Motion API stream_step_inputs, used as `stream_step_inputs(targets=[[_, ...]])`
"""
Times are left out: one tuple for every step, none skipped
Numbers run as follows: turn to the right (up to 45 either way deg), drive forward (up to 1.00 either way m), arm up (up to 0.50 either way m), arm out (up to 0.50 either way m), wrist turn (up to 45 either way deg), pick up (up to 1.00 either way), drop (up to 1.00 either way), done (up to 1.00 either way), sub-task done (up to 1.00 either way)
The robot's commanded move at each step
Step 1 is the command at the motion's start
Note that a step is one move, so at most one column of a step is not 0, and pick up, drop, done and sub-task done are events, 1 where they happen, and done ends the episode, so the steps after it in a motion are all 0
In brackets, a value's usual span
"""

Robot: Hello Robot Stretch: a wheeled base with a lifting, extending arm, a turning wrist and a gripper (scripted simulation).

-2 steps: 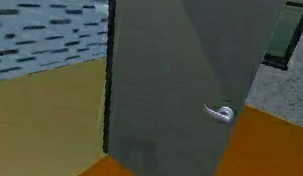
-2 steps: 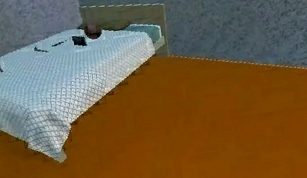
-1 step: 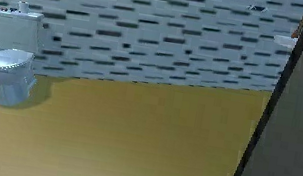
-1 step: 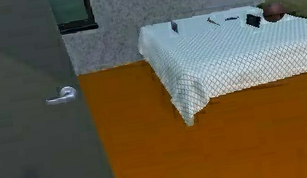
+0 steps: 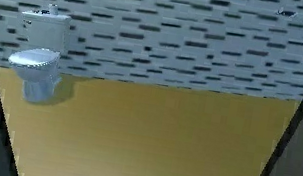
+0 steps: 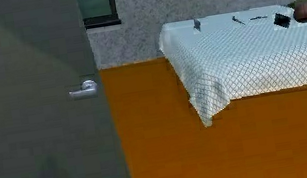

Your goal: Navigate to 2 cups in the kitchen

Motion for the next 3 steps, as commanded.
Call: stream_step_inputs(targets=[[0.0,0.45,0.0,0.0,0.0,0.0,0.0,0.0,0.0],[-21.0,0.0,0.0,0.0,0.0,0.0,0.0,0.0,0.0],[0.0,0.85,0.0,0.0,0.0,0.0,0.0,0.0,0.0]])
